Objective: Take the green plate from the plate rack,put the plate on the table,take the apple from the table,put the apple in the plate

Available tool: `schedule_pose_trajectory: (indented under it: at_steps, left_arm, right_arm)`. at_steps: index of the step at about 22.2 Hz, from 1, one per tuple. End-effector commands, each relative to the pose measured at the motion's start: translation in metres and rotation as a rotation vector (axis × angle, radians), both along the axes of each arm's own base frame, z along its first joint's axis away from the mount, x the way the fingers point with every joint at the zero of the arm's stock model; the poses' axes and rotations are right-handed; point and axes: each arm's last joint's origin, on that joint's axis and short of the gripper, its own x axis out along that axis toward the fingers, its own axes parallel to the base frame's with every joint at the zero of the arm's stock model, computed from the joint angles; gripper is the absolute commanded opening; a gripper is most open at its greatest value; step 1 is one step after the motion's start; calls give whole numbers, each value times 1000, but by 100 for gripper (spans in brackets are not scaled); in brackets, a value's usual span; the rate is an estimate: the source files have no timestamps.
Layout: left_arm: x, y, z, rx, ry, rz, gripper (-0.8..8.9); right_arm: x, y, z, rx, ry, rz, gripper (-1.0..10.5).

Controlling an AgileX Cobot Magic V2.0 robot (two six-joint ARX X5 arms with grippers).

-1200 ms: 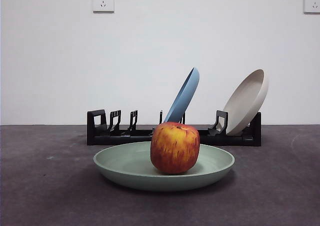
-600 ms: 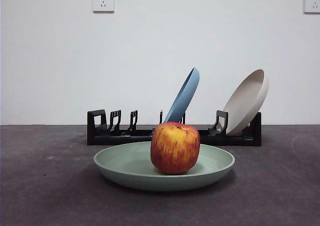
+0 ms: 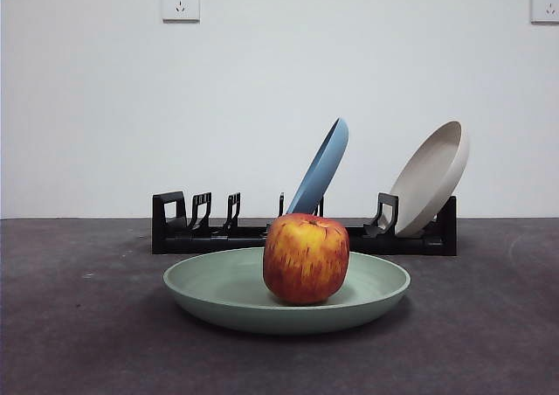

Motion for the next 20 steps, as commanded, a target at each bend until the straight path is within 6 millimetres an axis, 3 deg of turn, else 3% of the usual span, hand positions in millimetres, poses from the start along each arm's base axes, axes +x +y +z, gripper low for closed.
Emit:
schedule_pose_trajectory:
  at_steps: [1, 11, 16, 20]
  left_arm:
    - [0, 0, 0, -2, 0, 2, -3]
    - [1, -1, 1, -13, -16, 7, -3]
    - [24, 6, 25, -155, -285, 82, -3]
    - [48, 23, 49, -360, -461, 133, -3]
  right_arm:
    - [0, 0, 1, 5, -3, -4, 0]
    - [0, 0, 1, 5, -3, -4, 0]
    - [0, 0, 1, 5, -3, -4, 0]
    - [0, 0, 1, 5, -3, -4, 0]
